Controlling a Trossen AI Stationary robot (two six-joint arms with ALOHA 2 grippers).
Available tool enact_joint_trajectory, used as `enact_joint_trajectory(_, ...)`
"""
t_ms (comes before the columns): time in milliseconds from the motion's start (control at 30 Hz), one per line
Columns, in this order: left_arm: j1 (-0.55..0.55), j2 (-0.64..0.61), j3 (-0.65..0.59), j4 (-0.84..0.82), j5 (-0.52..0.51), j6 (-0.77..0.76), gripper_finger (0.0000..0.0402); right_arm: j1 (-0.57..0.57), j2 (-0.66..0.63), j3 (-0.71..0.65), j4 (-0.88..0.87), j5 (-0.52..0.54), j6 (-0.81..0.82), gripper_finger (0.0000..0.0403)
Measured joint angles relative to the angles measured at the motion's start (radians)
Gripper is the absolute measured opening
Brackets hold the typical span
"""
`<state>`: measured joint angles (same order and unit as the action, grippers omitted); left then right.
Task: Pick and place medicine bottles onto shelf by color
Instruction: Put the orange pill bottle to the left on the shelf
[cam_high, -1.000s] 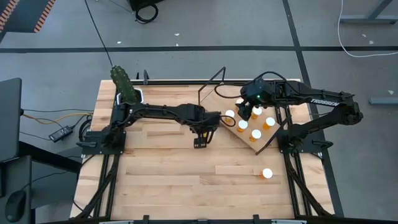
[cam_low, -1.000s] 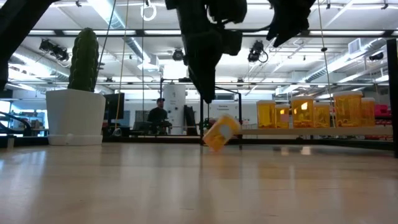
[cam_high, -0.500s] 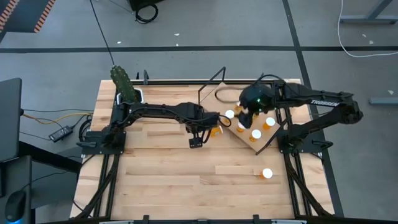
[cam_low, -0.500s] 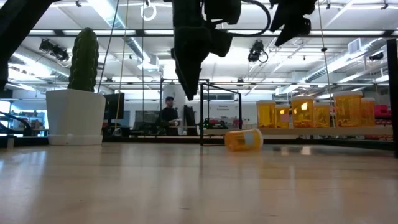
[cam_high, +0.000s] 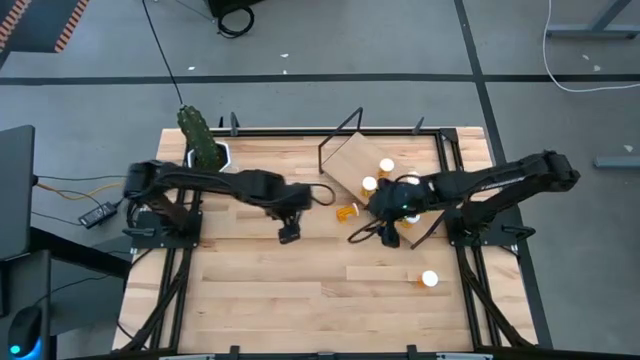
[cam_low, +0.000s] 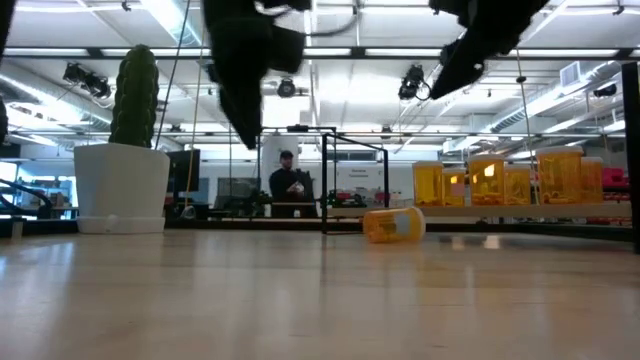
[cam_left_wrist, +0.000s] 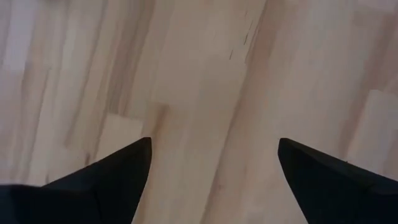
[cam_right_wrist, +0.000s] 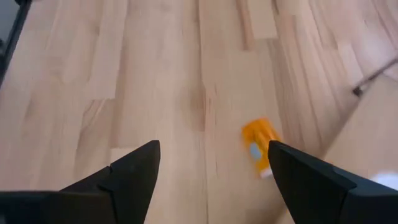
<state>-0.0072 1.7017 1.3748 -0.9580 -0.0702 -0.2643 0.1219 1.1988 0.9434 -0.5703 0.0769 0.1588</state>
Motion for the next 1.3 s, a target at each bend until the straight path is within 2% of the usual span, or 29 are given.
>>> enact_joint_trajectory(133, -0.004, -0.149, -0.124, 0.067, -0.003, -0.114, 0.0355, -0.008, 0.098, 0.005, 0.033, -0.009, -0.094, 0.0317)
enact_joint_trajectory(267, -0.012, -0.243, -0.182, 0.071, -0.022, -0.209, 0.0355, -0.032, 0.247, 0.078, 0.033, -0.034, -0.212, 0.0334)
enact_joint_trajectory(400, -0.039, -0.286, -0.190, 0.034, -0.037, -0.269, 0.0355, -0.076, 0.393, 0.175, -0.043, -0.034, -0.276, 0.0345)
enact_joint_trajectory(567, -0.074, -0.303, -0.191, 0.022, -0.049, -0.308, 0.0355, -0.122, 0.503, 0.241, -0.123, -0.032, -0.333, 0.0349)
enact_joint_trajectory(867, -0.112, -0.303, -0.191, 0.019, -0.080, -0.368, 0.0355, -0.149, 0.555, 0.240, -0.135, 0.079, -0.408, 0.0349)
enact_joint_trajectory(1033, -0.115, -0.303, -0.191, 0.020, -0.084, -0.388, 0.0355, -0.154, 0.579, 0.231, -0.063, 0.080, -0.420, 0.0349)
enact_joint_trajectory(1300, -0.115, -0.302, -0.191, 0.033, -0.084, -0.432, 0.0355, -0.153, 0.632, 0.224, -0.057, 0.063, -0.435, 0.0349)
